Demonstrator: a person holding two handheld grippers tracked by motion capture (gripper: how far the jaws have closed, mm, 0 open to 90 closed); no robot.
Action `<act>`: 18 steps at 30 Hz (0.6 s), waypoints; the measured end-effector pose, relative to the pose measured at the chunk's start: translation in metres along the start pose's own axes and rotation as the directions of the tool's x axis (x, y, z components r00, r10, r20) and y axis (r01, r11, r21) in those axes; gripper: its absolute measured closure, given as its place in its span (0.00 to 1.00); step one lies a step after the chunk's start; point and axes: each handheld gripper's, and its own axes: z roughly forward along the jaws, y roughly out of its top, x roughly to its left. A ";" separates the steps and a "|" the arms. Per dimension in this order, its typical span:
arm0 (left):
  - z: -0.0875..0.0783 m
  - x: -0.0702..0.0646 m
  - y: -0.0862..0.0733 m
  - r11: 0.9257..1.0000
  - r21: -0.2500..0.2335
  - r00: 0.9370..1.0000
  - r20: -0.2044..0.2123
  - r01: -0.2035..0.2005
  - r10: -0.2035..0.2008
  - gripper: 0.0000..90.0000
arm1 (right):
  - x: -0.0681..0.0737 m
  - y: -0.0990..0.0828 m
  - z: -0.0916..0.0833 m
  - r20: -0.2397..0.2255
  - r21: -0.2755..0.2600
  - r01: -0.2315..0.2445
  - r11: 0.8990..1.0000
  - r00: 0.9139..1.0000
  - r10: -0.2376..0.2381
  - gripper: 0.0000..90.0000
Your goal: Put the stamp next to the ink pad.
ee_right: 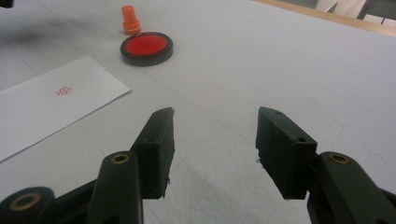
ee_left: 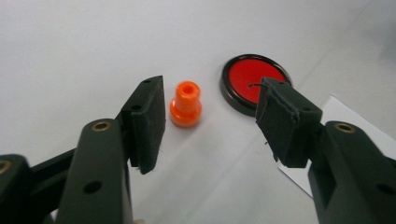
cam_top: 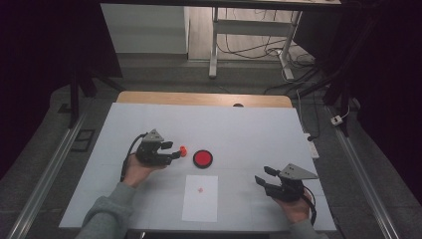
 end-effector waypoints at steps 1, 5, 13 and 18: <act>-0.005 -0.003 -0.003 1.000 -0.007 1.000 0.002 -0.002 0.002 0.46 | -0.001 0.000 0.000 -0.002 0.003 -0.001 1.000 1.000 0.001 0.51; -0.022 -0.015 -0.016 1.000 -0.012 1.000 -0.004 -0.015 0.015 0.43 | -0.002 -0.001 0.003 -0.017 0.018 0.002 1.000 1.000 -0.002 0.50; -0.049 -0.028 -0.046 1.000 -0.010 1.000 -0.015 -0.007 0.007 0.41 | -0.003 -0.001 0.008 -0.031 0.042 0.031 0.999 0.999 -0.030 0.47; -0.063 -0.034 -0.062 1.000 -0.029 1.000 -0.014 0.001 -0.002 0.41 | -0.004 -0.001 0.007 -0.032 0.048 0.039 0.998 0.999 -0.038 0.45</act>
